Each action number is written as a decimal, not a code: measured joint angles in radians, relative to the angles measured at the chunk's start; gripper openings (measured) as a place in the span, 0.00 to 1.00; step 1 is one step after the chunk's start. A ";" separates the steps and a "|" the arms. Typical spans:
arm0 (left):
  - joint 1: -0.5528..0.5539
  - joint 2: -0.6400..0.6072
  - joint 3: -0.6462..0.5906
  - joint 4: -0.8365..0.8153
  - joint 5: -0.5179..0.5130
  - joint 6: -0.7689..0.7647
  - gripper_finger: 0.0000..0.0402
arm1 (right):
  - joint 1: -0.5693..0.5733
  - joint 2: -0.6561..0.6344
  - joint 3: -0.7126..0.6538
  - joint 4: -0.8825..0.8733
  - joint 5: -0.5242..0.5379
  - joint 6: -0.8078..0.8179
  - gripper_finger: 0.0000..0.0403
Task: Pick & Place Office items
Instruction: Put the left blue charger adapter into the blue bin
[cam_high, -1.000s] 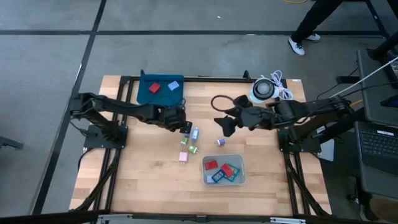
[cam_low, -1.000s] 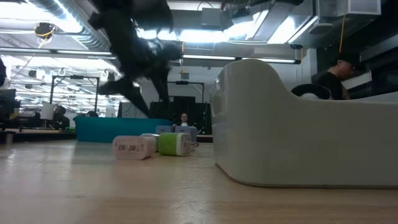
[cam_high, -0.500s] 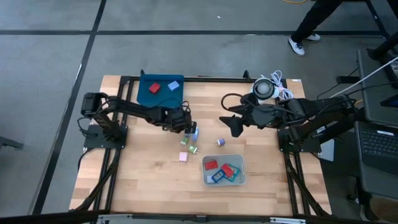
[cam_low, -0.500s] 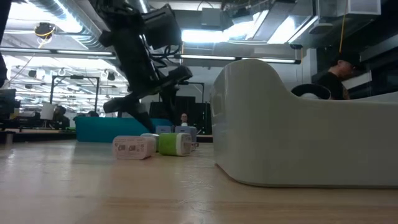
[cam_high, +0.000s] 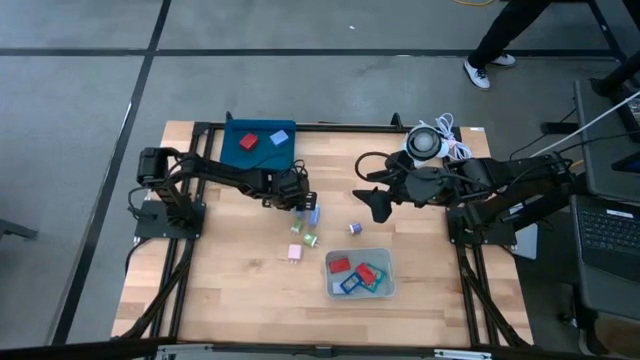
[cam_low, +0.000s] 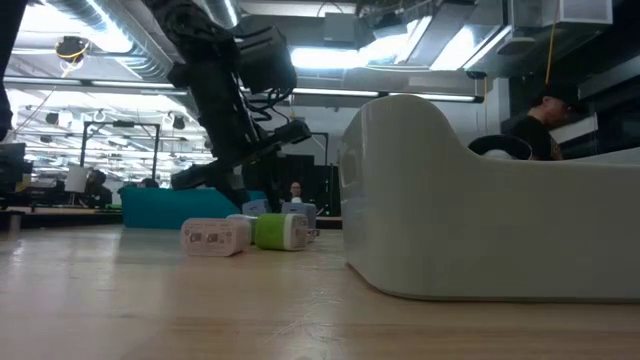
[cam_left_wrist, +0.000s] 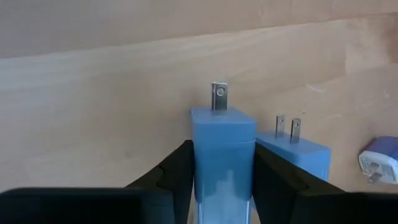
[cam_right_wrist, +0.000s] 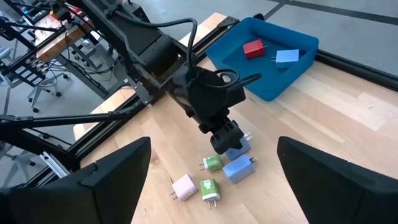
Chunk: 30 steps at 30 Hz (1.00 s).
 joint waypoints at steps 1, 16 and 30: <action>0.004 -0.002 0.000 -0.001 0.001 0.001 0.30 | 0.000 0.000 0.000 0.000 0.000 0.000 0.88; 0.141 -0.261 -0.003 0.115 -0.174 0.212 0.30 | 0.000 0.000 0.000 0.003 0.015 0.039 0.88; 0.587 -0.341 -0.002 -0.186 -0.139 0.578 0.30 | 0.000 0.000 0.000 0.021 0.060 0.060 0.88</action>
